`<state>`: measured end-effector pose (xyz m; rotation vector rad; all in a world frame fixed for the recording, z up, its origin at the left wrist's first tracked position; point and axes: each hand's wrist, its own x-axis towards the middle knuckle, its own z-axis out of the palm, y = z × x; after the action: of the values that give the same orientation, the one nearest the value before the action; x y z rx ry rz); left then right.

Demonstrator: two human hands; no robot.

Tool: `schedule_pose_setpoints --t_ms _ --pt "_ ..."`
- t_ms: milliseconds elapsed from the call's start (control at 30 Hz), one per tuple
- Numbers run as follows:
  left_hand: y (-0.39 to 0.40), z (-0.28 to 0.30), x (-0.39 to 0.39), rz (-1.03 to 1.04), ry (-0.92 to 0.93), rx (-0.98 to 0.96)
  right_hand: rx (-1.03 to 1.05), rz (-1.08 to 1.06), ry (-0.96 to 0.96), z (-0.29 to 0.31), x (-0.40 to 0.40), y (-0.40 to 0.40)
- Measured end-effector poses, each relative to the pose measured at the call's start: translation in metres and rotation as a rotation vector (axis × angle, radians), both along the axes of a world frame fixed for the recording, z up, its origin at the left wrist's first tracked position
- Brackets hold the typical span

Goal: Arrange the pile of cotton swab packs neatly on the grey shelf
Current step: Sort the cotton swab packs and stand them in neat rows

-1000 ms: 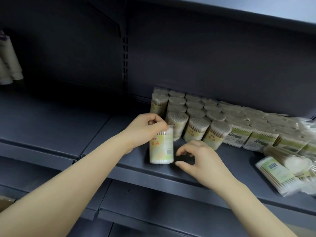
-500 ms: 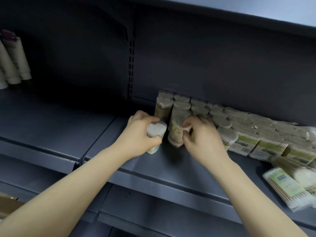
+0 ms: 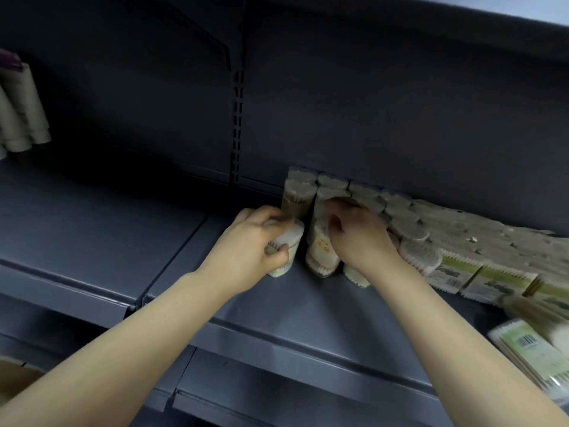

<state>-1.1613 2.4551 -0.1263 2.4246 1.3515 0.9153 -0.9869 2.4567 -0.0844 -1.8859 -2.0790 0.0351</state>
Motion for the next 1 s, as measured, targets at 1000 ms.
schedule_pose_setpoints --t_ms 1000 --pt "0.058 -0.004 0.019 -0.046 0.082 0.117 0.002 -0.024 -0.039 -0.005 0.003 0.021"
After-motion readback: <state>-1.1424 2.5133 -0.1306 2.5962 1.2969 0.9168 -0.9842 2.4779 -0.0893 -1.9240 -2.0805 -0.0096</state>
